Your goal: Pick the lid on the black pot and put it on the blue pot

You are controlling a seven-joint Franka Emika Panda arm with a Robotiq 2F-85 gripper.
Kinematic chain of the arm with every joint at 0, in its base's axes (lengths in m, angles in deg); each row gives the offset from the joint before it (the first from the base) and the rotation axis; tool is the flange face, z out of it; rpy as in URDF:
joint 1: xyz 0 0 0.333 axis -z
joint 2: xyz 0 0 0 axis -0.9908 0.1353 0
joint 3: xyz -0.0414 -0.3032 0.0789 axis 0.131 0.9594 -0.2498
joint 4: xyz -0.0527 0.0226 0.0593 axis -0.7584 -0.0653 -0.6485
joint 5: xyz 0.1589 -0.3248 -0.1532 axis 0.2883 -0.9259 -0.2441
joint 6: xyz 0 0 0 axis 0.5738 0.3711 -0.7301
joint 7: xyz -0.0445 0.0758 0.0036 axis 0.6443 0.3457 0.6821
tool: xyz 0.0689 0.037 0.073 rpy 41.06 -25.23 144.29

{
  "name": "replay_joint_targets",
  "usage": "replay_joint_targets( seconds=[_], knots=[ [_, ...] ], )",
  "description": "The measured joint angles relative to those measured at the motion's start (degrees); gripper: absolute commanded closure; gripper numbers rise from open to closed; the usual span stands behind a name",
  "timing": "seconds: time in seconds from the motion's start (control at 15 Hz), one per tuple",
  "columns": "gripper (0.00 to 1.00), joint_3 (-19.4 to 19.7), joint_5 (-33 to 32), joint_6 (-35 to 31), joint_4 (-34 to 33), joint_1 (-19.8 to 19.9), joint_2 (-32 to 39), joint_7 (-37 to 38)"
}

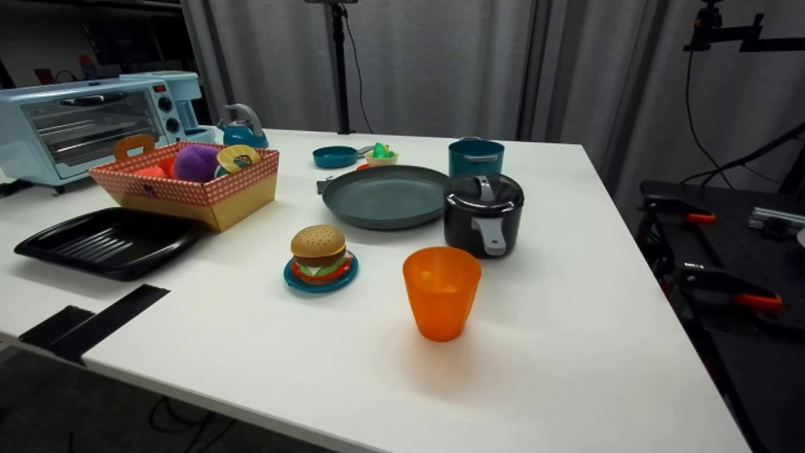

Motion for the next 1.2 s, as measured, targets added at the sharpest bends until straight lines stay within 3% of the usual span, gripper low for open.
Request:
replay_joint_targets(
  seconds=[0.4, 0.8, 1.2],
  knots=[
    [0.0, -1.2, -3.2, -3.2, -1.4, 1.8, 5.1, 0.2],
    [0.0, -2.7, -7.5, -9.8, -4.4, 2.0, 15.2, 0.6],
    [0.0, -2.8, -7.8, -17.0, -8.4, 2.4, 24.7, 1.0]
  ],
)
